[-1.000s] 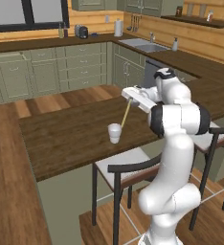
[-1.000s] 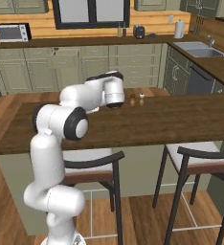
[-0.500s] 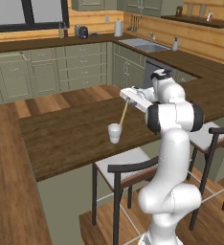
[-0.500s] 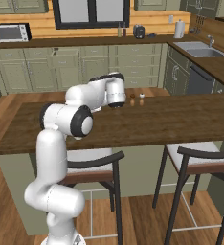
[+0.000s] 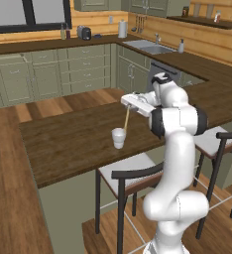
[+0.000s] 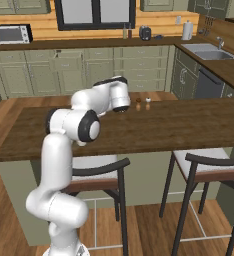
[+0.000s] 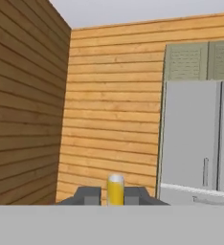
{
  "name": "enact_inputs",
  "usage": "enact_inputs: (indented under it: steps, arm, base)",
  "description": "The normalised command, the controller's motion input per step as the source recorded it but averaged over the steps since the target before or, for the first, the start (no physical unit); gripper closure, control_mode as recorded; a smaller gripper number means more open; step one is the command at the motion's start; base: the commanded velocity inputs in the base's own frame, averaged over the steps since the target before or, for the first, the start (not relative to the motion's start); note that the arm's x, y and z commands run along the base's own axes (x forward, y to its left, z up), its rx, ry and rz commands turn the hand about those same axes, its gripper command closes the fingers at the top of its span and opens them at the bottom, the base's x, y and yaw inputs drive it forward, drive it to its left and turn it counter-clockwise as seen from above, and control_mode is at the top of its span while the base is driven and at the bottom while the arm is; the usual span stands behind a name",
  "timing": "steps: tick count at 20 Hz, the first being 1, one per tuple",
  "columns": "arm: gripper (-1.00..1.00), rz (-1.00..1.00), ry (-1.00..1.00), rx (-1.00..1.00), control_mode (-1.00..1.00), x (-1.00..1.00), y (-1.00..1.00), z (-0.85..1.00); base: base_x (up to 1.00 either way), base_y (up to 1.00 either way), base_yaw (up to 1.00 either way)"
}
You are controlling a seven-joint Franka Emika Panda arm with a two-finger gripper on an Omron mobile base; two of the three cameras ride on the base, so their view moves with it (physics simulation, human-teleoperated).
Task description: Take a straw from the drawer in front and place it inside the glass cup on the dining counter.
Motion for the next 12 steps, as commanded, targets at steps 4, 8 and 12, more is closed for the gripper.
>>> enact_inputs:
  steps: [4,8,12]
  arm:
    - [1.0,0.0,0.02,-0.04,-1.0,0.28,0.16,-0.06]
    - [1.0,0.0,0.02,-0.04,-1.0,0.28,0.13,-0.11]
    - [1.0,0.0,0.04,-0.04,-1.0,0.22,0.06,-0.19]
  base:
    - [0.0,0.0,0.0]
    - [0.0,0.0,0.0]
    - [0.0,0.0,0.0]
